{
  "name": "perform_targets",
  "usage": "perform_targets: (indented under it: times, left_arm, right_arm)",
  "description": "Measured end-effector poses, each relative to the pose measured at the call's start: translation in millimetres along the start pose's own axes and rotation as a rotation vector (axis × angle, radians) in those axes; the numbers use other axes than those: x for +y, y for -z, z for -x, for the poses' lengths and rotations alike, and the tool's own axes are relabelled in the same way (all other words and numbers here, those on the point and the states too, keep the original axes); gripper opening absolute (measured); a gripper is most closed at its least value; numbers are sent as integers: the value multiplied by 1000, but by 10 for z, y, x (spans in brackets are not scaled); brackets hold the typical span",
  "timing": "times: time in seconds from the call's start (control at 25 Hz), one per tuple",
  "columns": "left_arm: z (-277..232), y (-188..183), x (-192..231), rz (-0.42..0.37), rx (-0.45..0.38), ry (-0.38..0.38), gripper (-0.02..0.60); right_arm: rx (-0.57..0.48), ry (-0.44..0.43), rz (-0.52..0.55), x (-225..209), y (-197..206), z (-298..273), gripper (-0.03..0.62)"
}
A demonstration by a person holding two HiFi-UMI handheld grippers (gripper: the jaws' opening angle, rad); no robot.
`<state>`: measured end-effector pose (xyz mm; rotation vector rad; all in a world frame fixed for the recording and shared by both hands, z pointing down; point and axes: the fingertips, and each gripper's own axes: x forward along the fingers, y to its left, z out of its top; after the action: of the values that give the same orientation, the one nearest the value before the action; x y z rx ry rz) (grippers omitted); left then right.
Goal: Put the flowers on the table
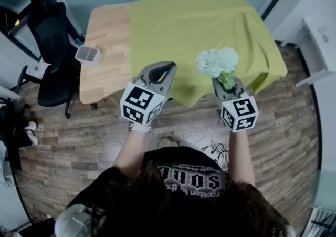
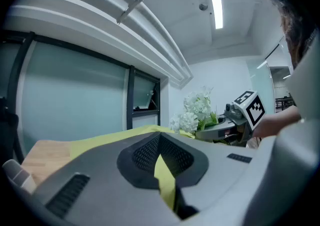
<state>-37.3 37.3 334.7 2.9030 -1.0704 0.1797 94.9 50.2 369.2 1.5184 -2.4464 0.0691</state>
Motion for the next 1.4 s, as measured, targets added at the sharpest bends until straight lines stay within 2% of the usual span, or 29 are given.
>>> perform_targets:
  times: [0.92,1.12,1.4]
  left_arm:
    - [70,114,277,0,2,73,-2]
    - [-77,122,340,5,9,74,-2]
    - [-413,142,624,-7,37,17,-2]
  right_arm:
    - [-5,16,-48,213,30,-265,57]
    - [-7,6,-43,76,-9,-434,58]
    - [4,-63,-59,-241,18,-970,58]
